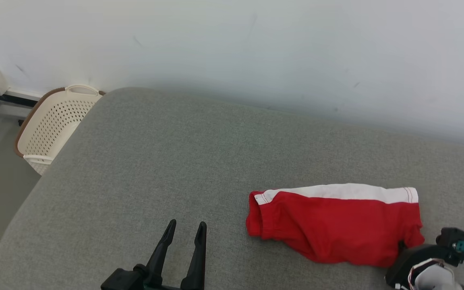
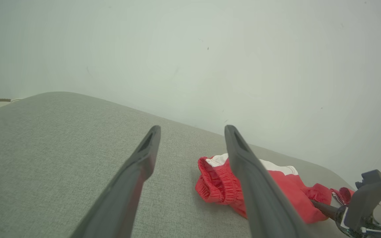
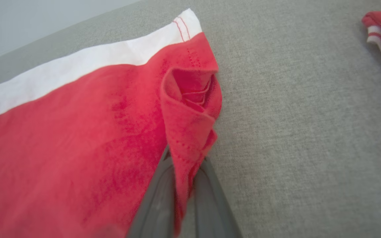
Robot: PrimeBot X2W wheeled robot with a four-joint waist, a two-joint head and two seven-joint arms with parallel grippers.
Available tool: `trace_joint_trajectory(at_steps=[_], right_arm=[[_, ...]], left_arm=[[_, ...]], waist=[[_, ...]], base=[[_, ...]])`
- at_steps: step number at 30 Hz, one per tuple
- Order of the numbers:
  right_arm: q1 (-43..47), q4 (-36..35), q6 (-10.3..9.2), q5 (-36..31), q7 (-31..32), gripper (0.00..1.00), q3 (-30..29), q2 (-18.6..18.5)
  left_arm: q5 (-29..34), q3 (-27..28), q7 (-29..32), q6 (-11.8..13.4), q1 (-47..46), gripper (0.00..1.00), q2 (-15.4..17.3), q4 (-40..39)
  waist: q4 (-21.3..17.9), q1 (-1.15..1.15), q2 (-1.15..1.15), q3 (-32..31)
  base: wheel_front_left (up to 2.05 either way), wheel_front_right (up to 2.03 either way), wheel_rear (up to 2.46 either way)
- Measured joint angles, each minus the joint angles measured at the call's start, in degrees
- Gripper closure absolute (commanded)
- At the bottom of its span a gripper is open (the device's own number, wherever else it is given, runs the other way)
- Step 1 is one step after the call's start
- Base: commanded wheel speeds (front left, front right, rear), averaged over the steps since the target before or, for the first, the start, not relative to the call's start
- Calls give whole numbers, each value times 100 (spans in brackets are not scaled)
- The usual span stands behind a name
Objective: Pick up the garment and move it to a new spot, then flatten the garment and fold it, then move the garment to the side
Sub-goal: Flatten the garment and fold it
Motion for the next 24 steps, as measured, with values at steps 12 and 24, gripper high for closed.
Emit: trace_joint_trajectory(at_steps=[12, 24], right_arm=[[915, -1071, 0, 417, 1125, 0, 558, 4], [1339, -4395, 0, -242, 5036, 0, 437, 5]], left_arm=[[-30, 10, 15, 48, 92, 0, 94, 22], [-19, 98, -18, 114, 435, 0, 210, 33]], waist=[[-93, 0, 0, -272], [-284, -1, 0, -539]], base=[[0, 0, 0], [0, 0, 0]])
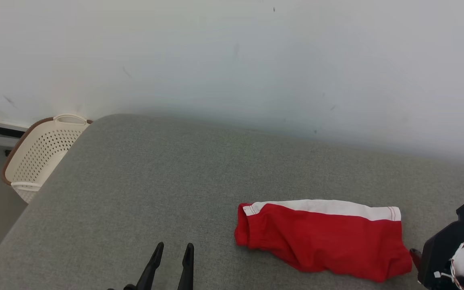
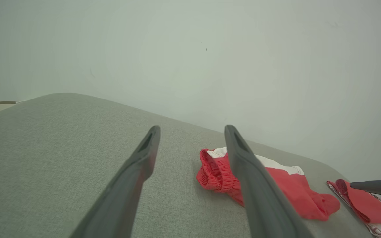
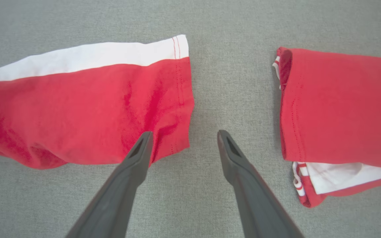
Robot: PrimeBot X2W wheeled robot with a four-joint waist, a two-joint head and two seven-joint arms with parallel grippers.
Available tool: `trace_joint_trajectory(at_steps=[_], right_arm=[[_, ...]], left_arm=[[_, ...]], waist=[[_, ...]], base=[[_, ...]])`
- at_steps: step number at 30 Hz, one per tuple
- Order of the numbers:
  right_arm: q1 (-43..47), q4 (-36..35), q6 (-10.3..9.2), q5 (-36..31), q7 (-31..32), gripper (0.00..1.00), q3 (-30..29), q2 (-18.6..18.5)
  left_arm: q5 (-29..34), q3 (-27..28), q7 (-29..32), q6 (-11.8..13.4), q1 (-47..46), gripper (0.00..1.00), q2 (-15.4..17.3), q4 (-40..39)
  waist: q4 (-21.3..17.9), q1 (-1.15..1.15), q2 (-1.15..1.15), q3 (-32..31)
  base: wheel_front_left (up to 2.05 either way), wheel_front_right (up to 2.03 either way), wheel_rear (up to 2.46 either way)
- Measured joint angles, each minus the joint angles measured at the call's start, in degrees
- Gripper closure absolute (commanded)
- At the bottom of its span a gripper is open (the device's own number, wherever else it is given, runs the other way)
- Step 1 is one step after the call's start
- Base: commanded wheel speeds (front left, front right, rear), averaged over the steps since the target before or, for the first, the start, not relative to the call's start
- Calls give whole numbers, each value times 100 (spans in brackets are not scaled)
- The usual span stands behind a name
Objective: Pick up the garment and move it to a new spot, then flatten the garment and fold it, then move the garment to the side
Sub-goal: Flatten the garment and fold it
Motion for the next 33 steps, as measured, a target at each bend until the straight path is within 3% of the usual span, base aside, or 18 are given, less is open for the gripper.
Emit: trace_joint_trajectory(at_steps=[3, 8, 21, 33], right_arm=[[-308, 230, 0, -145, 530, 0, -241, 0], [-729, 677, -1, -409, 792, 0, -626, -7], [-1534, 1291, -1, -1488, 313, 0, -1241, -32], [-1814, 1683, -1, -1474, 299, 0, -1401, -58]], left_arm=[[-7, -27, 0, -32, 20, 0, 14, -13], [-1, -101, 30, -73, -32, 0, 29, -38], [19, -200, 104, -120, -237, 0, 66, -198], [21, -250, 57, -129, -486, 0, -32, -157]], waist=[[11, 0, 0, 66], [118, 1, 0, 195], [585, 2, 1, 739], [721, 2, 1, 1301]], base=[[0, 0, 0], [0, 0, 0], [0, 0, 0], [0, 0, 0]])
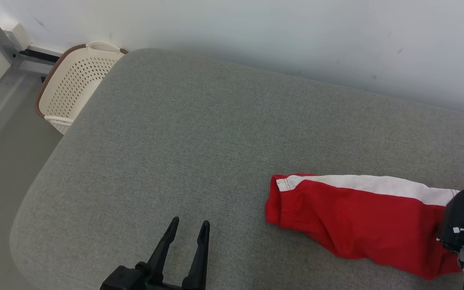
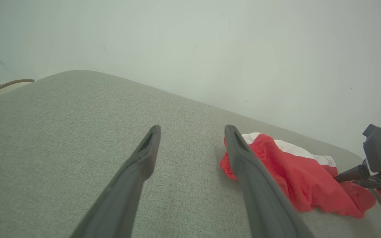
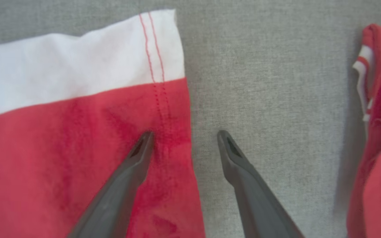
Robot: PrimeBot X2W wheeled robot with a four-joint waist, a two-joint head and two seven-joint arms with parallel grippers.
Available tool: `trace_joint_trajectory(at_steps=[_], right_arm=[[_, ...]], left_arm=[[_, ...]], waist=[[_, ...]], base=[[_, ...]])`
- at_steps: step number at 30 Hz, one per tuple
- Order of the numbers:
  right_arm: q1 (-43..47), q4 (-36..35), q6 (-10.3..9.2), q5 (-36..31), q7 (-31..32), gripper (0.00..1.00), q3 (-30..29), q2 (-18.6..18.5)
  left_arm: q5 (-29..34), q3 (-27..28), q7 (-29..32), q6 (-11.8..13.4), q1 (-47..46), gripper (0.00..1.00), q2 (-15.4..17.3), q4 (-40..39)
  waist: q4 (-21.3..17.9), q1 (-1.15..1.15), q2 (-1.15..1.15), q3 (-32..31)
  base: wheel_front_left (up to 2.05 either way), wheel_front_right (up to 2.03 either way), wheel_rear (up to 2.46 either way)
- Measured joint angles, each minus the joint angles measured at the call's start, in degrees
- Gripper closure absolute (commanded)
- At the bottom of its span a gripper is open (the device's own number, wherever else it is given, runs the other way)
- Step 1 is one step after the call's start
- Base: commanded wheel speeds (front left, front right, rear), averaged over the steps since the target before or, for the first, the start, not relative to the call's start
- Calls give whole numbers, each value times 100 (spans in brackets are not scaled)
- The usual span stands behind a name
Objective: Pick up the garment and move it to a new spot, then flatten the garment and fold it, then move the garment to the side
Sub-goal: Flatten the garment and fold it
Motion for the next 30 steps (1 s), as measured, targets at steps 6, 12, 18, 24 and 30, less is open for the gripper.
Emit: trace_joint_trajectory(at_steps=[6, 12, 18, 24, 30], right_arm=[[-63, 191, 0, 297, 85, 6, 236, 0], [-116, 291, 0, 296, -98, 100, 198, 41], [-168, 347, 0, 66, -386, 100, -88, 59], [-259, 419, 0, -182, -644, 100, -226, 56], [-111, 91, 0, -586, -703, 100, -146, -271]], left_arm=[[0, -8, -24, -26, -92, 0, -32, 97], [-2, -27, -25, -44, -120, 0, -36, 145], [-8, -19, -26, -43, -124, 0, 2, 147], [-12, -30, -32, -26, -135, 0, 8, 158], [-56, -69, -34, 1, -145, 0, -14, 210]], waist=[[-53, -1, 0, 14], [-53, -1, 0, -45], [-49, -1, 0, -56], [-108, -1, 0, -80], [-134, -1, 0, -255]], base=[[0, 0, 0], [0, 0, 0], [0, 0, 0], [0, 0, 0], [0, 0, 0]])
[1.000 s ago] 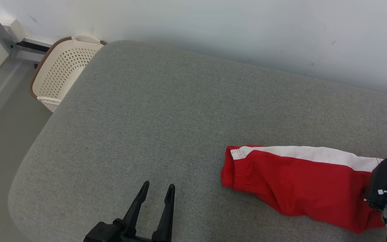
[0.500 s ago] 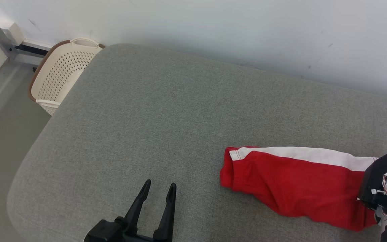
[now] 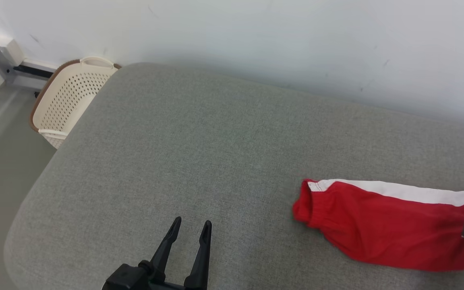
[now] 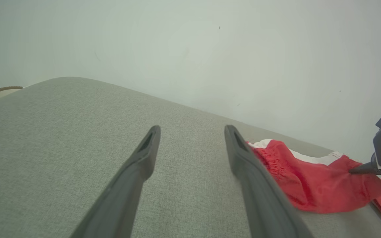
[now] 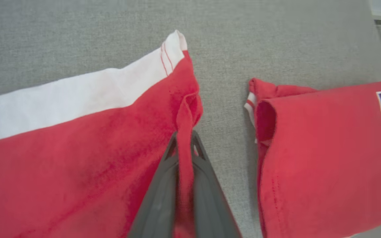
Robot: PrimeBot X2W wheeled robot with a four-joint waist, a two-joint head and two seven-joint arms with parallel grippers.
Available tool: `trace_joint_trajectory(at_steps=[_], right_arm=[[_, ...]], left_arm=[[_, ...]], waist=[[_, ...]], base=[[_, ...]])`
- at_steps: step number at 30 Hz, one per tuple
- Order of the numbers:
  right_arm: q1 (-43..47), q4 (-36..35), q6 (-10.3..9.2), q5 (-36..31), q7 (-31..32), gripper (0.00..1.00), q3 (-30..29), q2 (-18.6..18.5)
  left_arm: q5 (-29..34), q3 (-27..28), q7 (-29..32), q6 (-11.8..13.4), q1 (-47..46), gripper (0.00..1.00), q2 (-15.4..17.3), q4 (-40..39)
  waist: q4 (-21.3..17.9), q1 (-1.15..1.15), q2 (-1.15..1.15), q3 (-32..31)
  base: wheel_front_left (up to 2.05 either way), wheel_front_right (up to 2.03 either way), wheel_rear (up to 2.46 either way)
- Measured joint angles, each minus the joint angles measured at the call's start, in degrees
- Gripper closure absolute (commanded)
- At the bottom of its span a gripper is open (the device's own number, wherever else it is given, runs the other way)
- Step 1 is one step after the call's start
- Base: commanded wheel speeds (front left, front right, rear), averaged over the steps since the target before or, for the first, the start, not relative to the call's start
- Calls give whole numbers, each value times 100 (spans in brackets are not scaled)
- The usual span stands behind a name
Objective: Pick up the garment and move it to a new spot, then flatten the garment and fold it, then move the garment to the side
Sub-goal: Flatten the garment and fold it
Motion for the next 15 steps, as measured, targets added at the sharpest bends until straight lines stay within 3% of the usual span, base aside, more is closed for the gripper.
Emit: trace_joint_trajectory(at_steps=[6, 7, 15], right_arm=[[59, -281, 0, 348, 45, 100, 516, -3], [89, -314, 0, 904, 152, 100, 1171, 81], [292, -371, 0, 1884, 298, 100, 2522, 200]], left_arm=[[-24, 8, -14, 8, 86, 0, -2, 32], [-49, -22, -15, 7, 97, 0, -11, 53], [-91, -92, -13, 2, 179, 0, -14, 87]], waist=[[-69, 0, 0, -206], [-129, 0, 0, -357], [-115, -1, -1, -629]], base=[[0, 0, 0], [0, 0, 0], [0, 0, 0]])
